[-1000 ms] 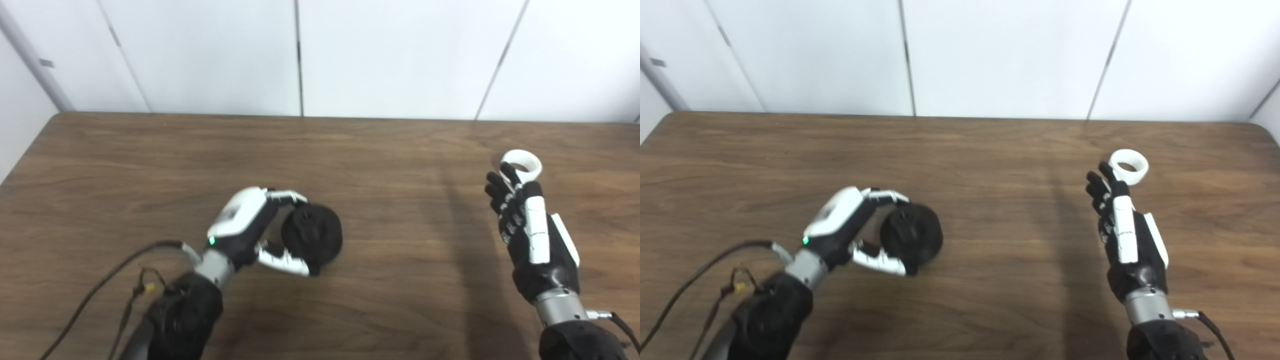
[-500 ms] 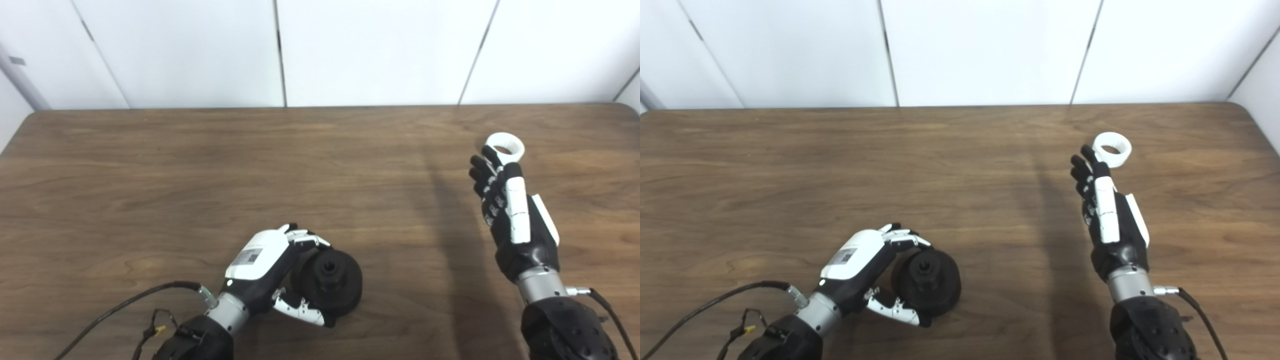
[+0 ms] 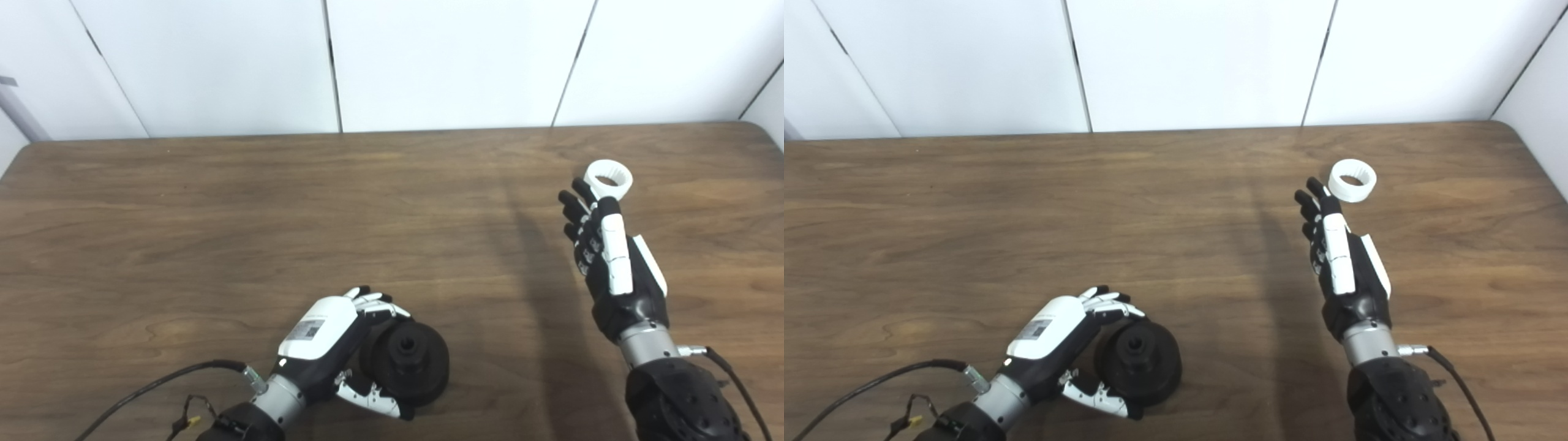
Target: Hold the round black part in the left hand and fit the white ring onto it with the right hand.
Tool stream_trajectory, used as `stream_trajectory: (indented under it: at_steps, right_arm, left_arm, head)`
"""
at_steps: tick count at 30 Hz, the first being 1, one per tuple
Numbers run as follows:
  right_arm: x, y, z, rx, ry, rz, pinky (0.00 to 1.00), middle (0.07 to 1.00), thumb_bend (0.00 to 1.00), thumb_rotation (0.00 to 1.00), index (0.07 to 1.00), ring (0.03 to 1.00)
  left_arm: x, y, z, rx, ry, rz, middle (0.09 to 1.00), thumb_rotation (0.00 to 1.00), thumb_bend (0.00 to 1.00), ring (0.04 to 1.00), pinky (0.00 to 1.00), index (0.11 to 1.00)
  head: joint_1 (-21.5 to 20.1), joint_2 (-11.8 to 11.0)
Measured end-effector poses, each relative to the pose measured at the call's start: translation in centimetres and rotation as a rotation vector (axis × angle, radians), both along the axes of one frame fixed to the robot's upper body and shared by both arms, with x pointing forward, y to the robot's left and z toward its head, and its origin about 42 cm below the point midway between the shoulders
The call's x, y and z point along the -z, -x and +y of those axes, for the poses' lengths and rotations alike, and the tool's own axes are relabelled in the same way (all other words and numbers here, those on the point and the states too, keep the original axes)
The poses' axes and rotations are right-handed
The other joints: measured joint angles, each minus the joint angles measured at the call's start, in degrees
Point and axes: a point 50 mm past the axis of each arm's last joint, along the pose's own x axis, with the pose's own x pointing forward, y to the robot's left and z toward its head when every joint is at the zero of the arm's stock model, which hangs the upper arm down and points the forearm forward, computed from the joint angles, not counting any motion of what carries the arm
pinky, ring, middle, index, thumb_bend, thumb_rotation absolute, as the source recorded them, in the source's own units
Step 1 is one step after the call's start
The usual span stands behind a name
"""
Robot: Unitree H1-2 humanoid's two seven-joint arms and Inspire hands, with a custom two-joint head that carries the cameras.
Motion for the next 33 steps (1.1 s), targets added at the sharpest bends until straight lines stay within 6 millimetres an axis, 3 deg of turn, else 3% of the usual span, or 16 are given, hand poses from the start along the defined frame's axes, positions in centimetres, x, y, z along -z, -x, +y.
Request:
stream_trajectory:
  at_steps: [6,7,13,15,22,33]
  right_arm:
    - [-0.4,0.1,0.2,0.002,0.003,-0.012,1.00,0.923,0.60,1.00,0.946,0.992]
    - [-0.6,0.1,0.3,0.003,0.005,-0.018,1.00,0.921,0.60,1.00,0.947,0.993]
    - [0.1,-0.2,1.0,-0.010,0.021,-0.022,1.00,0.928,0.58,1.00,0.957,0.995]
    - [0.5,-0.3,1.3,-0.012,0.030,-0.019,1.00,0.918,0.58,1.00,0.950,0.987]
    - [1.6,-0.7,1.8,-0.012,0.055,-0.011,1.00,0.908,0.60,1.00,0.955,0.988]
    - [2.1,-0.9,2.1,-0.003,0.065,-0.015,1.00,0.913,0.58,1.00,0.950,0.979]
  left_arm:
    - [0.0,0.0,0.1,0.008,-0.004,0.001,0.779,0.06,0.52,0.877,0.97,0.482]
    - [0.0,-0.1,0.1,0.010,-0.004,0.000,0.778,0.06,0.52,0.875,0.97,0.482]
    - [0.5,0.0,0.6,0.029,-0.001,-0.024,0.782,0.06,0.52,0.870,0.96,0.482]
    - [0.8,0.1,0.9,0.036,-0.002,-0.030,0.784,0.06,0.52,0.869,0.95,0.482]
    - [1.7,-0.1,1.5,0.041,0.011,-0.056,0.781,0.05,0.52,0.857,0.93,0.483]
    - [1.9,-0.2,1.6,0.044,0.015,-0.073,0.770,0.05,0.52,0.840,0.92,0.482]
  head:
    - [-2.02,-0.97]
    - [-4.55,-2.88]
    - [-9.57,-7.81]
    - [-9.76,-8.17]
    - [-13.54,-13.71]
    - [-15.82,-15.91]
